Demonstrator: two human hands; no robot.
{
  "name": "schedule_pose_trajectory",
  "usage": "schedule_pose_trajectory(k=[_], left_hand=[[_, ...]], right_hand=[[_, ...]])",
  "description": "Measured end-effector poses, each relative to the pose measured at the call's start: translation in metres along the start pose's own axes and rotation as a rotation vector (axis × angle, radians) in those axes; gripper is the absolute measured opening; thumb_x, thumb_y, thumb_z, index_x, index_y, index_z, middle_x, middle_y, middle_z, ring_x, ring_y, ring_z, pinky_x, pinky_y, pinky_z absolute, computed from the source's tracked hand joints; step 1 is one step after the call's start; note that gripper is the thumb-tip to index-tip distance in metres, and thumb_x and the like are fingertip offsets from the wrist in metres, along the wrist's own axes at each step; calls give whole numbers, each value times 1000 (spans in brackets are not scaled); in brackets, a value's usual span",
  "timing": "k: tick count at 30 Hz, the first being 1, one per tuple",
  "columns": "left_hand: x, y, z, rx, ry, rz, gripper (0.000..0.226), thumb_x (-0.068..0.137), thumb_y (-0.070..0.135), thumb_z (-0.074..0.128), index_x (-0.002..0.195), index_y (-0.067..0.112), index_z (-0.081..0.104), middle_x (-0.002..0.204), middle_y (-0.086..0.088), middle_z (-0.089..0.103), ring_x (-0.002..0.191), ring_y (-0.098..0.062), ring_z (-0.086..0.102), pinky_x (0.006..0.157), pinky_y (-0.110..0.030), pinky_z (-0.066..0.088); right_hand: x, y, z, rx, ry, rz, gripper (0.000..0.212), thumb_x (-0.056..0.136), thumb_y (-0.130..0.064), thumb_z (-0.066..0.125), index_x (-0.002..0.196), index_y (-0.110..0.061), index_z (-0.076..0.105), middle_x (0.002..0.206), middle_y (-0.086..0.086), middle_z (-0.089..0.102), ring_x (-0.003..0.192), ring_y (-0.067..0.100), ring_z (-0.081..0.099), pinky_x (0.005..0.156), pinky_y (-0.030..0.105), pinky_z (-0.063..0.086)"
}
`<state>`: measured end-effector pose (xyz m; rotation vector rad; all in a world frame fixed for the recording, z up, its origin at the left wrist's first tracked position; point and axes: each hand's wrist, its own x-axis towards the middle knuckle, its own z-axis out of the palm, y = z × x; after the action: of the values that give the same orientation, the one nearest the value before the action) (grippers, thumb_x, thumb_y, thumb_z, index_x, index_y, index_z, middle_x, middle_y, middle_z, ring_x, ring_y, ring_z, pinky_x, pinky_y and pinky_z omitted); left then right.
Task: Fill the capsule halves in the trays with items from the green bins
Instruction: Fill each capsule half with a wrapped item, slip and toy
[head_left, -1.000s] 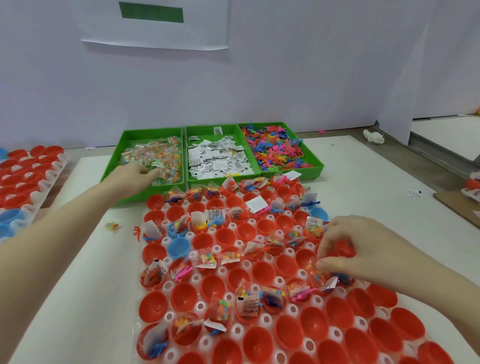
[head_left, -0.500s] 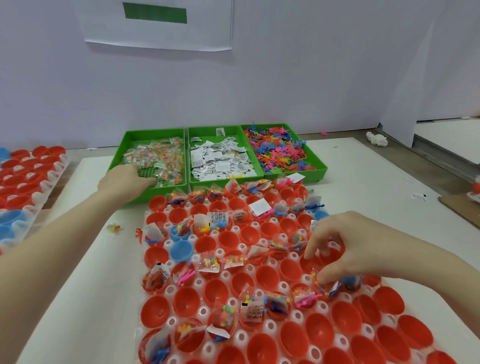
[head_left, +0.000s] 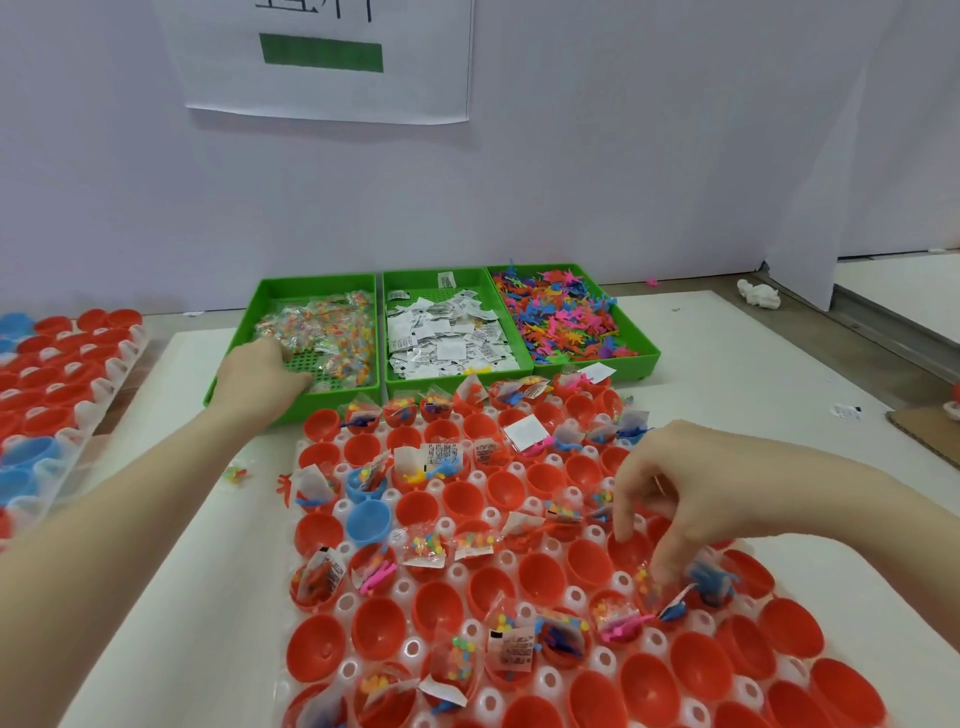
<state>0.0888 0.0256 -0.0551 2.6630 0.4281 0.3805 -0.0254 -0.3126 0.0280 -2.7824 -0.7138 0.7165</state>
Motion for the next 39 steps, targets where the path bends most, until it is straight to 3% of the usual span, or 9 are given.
schedule_pose_trajectory(k=[3, 7, 12, 16, 21, 24, 30, 34, 39], left_hand=[[1, 0, 1, 16, -3, 38, 23, 88, 24, 63, 75, 5, 59, 87, -19, 56, 86, -30, 51, 74, -36, 40], [-1, -3, 1, 134, -139, 65, 57, 93, 50, 42, 121, 4, 59, 130, -16, 54, 120, -32, 47, 94, -40, 40], [-3, -4, -3, -1, -75, 82, 22, 88, 23, 62, 101, 8, 71, 107, -13, 68, 95, -29, 59, 81, -37, 47], [-5, 0, 0, -80, -48, 142, 21, 90, 14, 58, 105, 3, 68, 109, -15, 66, 87, -21, 55, 77, -30, 43], [7, 3, 5, 76, -236, 228, 62, 91, 55, 40, 145, 26, 29, 157, 2, 12, 142, -22, 17, 112, -50, 23], [17, 14, 10, 61, -314, 273, 71, 89, 55, 45, 147, 36, 9, 157, 4, 0, 144, -23, 12, 112, -51, 20], [17, 29, 14, -25, -128, 344, 29, 91, 26, 54, 120, 20, 57, 123, -4, 60, 96, -21, 57, 86, -34, 46], [13, 25, 1, -87, -49, 334, 5, 85, 17, 62, 83, 13, 62, 92, 1, 62, 86, -17, 57, 73, -30, 44], [4, 6, -12, -190, 31, 274, 8, 81, 9, 63, 82, 16, 61, 70, 4, 59, 70, -17, 55, 60, -26, 37]], right_hand=[[-2, 5, -9, 88, 24, -29, 26, 60, -26, 86, 68, -38, 64, 44, -12, 43, 47, 5, 39, 49, 17, 32], [10, 17, -33, 224, 191, -51, 12, 64, -35, 81, 67, -36, 69, 51, -15, 57, 50, -2, 48, 51, 12, 36], [76, 61, -49, 285, 683, 122, 12, 83, -20, 67, 91, -14, 73, 90, -1, 71, 81, 8, 59, 65, 12, 42], [124, 94, -49, 147, 552, 323, 39, 94, -27, 51, 126, -4, 54, 129, 14, 56, 116, 28, 52, 93, 32, 39], [155, 104, -43, 128, 368, 356, 67, 91, -51, 47, 144, -13, 30, 148, 8, 34, 132, 26, 36, 105, 33, 31], [164, 107, -41, 140, 368, 362, 66, 86, -48, 57, 140, -14, 39, 143, 8, 41, 126, 24, 41, 99, 31, 34], [169, 111, -40, 73, 575, 311, 23, 78, -27, 73, 92, -9, 69, 98, 7, 68, 82, 16, 55, 71, 27, 43], [165, 111, -42, 0, 675, 323, 13, 80, -30, 71, 83, -18, 71, 85, -2, 66, 77, 12, 55, 62, 25, 40], [162, 111, -42, 98, 841, 270, 11, 81, -23, 68, 73, -17, 63, 78, -2, 60, 79, 15, 53, 72, 29, 40]])
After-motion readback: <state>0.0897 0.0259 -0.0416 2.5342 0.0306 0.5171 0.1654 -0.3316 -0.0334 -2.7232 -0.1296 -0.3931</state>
